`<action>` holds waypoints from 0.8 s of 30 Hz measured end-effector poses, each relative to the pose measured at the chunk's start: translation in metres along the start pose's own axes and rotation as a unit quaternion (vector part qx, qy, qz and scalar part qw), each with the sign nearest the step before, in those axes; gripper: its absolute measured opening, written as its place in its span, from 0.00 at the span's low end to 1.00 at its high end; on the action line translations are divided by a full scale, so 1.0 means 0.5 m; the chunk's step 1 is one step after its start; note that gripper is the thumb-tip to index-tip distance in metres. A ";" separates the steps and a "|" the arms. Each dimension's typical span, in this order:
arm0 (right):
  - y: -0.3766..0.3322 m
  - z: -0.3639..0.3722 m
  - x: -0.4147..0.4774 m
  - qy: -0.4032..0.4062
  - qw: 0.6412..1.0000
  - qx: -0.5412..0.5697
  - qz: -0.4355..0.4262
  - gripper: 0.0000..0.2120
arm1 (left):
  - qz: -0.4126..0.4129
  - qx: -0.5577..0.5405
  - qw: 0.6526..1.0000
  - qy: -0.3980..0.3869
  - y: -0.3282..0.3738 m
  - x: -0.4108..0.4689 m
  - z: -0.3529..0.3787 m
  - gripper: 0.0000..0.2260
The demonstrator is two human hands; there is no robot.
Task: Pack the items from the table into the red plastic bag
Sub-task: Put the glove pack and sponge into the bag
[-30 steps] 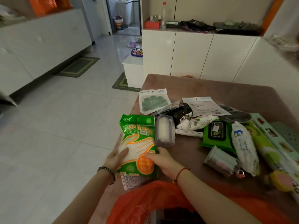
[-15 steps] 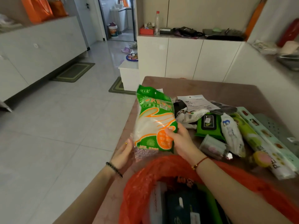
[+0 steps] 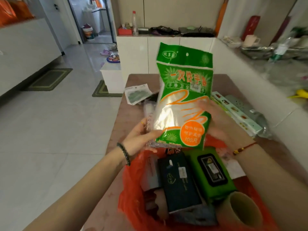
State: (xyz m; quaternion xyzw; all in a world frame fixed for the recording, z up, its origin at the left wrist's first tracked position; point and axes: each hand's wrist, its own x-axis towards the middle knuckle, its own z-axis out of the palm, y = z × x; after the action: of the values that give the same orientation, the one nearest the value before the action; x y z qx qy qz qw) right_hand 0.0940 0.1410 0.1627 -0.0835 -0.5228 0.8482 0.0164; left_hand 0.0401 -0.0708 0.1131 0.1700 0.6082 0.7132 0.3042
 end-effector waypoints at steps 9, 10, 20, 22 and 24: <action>0.027 -0.073 -0.165 0.225 0.972 -0.064 0.002 0.14 | -0.023 -0.057 0.996 0.059 -0.057 -0.079 -0.073 0.29; 0.032 -0.077 -0.185 0.214 0.970 -0.107 0.030 0.12 | -0.039 -0.091 0.993 0.065 -0.058 -0.086 -0.098 0.33; 0.176 -0.004 -0.194 0.095 0.885 -0.355 0.285 0.22 | -0.314 -0.202 0.925 0.069 -0.112 -0.098 -0.133 0.15; 0.183 0.022 -0.158 0.107 0.898 -0.362 0.226 0.10 | -0.324 -0.184 0.926 0.062 -0.112 -0.090 -0.128 0.25; 0.191 0.050 -0.118 0.121 0.905 -0.375 0.158 0.07 | -0.318 -0.174 0.930 0.055 -0.101 -0.093 -0.124 0.24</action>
State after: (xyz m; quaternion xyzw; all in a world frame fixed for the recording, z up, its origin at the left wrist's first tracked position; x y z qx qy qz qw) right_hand 0.1540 0.0688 0.0961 -0.2673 -0.7761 0.5644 -0.0873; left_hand 0.0488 -0.1439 0.0573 -0.1272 0.5123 0.6823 0.5058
